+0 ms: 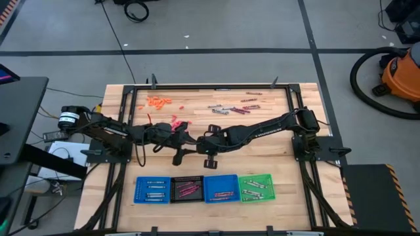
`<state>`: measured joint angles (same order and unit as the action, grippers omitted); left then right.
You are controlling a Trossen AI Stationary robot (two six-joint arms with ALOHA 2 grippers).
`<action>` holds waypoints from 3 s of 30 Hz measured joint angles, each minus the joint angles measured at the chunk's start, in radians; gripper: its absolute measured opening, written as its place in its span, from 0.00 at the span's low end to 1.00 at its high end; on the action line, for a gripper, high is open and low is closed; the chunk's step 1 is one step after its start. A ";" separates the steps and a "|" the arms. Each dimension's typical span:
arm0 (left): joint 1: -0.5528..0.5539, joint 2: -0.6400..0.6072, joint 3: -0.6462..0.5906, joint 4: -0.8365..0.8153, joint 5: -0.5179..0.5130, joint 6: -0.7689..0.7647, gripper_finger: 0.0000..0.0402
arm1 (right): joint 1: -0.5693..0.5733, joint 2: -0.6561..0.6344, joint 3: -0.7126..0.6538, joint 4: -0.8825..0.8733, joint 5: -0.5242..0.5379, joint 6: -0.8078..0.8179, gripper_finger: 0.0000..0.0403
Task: Sort crayons
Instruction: Put the dark pink crayon into the black bin
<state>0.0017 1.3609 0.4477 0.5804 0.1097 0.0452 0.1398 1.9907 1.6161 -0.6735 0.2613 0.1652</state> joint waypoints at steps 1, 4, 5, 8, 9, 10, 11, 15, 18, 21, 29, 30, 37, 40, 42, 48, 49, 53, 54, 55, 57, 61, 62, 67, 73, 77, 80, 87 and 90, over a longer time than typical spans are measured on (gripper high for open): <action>0.000 0.000 0.000 0.000 -0.008 0.001 0.48 | 0.000 0.000 0.000 0.005 0.000 -0.003 0.02; 0.000 0.000 0.000 0.000 -0.010 0.012 0.48 | 0.000 0.000 0.000 0.011 0.000 -0.003 0.02; 0.000 0.000 0.000 0.000 -0.011 0.016 0.48 | 0.000 0.000 0.000 0.011 0.000 -0.004 0.02; 0.000 0.000 0.000 0.000 -0.011 0.018 0.48 | 0.000 0.000 0.000 0.022 0.000 -0.002 0.02; 0.000 0.000 0.000 0.000 -0.011 0.018 0.48 | 0.000 0.000 0.000 0.026 0.000 -0.002 0.02; 0.000 0.000 0.000 0.000 -0.011 0.018 0.48 | 0.000 0.000 0.000 0.028 0.000 -0.002 0.02; 0.000 0.000 0.000 0.000 -0.011 0.018 0.48 | 0.000 0.000 0.000 0.030 0.000 -0.002 0.02; 0.000 0.000 0.000 0.000 -0.011 0.018 0.48 | 0.000 0.000 0.000 0.036 0.004 -0.002 0.02; 0.000 0.000 0.000 -0.001 -0.011 0.018 0.44 | 0.000 0.000 0.000 0.042 0.004 -0.002 0.02; 0.000 0.000 0.000 -0.001 -0.011 0.018 0.36 | 0.000 0.000 0.000 0.047 0.004 -0.001 0.02; 0.000 0.000 0.000 -0.002 -0.027 0.018 0.15 | -0.001 0.000 0.000 0.058 0.003 0.000 0.02; 0.000 0.000 0.000 -0.004 -0.031 0.018 0.13 | -0.001 0.000 0.000 0.059 0.004 0.000 0.02; 0.000 0.000 0.000 -0.007 -0.044 0.018 0.05 | -0.001 0.000 0.000 0.052 0.003 0.018 0.04; 0.001 0.000 0.000 -0.017 -0.054 0.012 0.06 | -0.001 -0.028 0.000 0.015 0.001 0.026 0.10; 0.001 0.000 0.000 -0.022 -0.055 0.004 0.06 | 0.000 -0.060 0.000 -0.009 0.023 0.030 0.14; -0.005 -0.014 0.000 -0.055 -0.046 -0.027 0.06 | 0.014 -0.120 0.000 -0.116 0.134 0.064 0.20; -0.011 -0.026 0.000 -0.077 -0.045 -0.035 0.06 | 0.021 -0.123 0.000 -0.138 0.153 0.078 0.21; -0.065 -0.111 0.000 -0.185 -0.036 -0.078 0.06 | 0.052 -0.123 -0.005 -0.228 0.229 0.140 0.21; -0.081 -0.133 -0.001 -0.203 -0.036 -0.087 0.06 | 0.059 -0.123 -0.013 -0.232 0.251 0.152 0.20; -0.096 -0.157 0.000 -0.220 -0.036 -0.099 0.06 | 0.065 -0.123 -0.022 -0.238 0.271 0.158 0.20; -0.129 -0.198 -0.001 -0.247 -0.036 -0.120 0.06 | 0.073 -0.124 -0.045 -0.251 0.304 0.173 0.20; -0.190 -0.254 0.000 -0.277 -0.036 -0.174 0.06 | 0.073 -0.127 -0.097 -0.248 0.323 0.200 0.20; -0.205 -0.261 0.000 -0.280 -0.041 -0.192 0.06 | 0.069 -0.127 -0.113 -0.247 0.323 0.204 0.20; -0.293 -0.271 0.000 -0.289 -0.093 -0.251 0.06 | 0.050 -0.127 -0.184 -0.240 0.377 0.237 0.20; -0.394 -0.270 0.000 -0.288 -0.192 -0.343 0.06 | 0.034 -0.127 -0.214 -0.237 0.394 0.251 0.20; -0.476 -0.270 0.000 -0.287 -0.287 -0.404 0.06 | 0.035 -0.127 -0.216 -0.238 0.398 0.252 0.20; -0.540 -0.268 0.000 -0.289 -0.406 -0.440 0.06 | 0.041 -0.127 -0.216 -0.237 0.410 0.252 0.20; -0.671 -0.221 0.104 -0.417 -0.654 -0.480 0.06 | 0.043 -0.127 -0.216 -0.215 0.427 0.245 0.20; -0.697 -0.171 0.157 -0.465 -0.749 -0.489 0.06 | 0.043 -0.127 -0.216 -0.194 0.427 0.237 0.20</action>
<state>-0.6954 1.1899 0.6043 0.1154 -0.6390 -0.4435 0.1829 1.8641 1.4006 -0.8679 0.6879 0.4021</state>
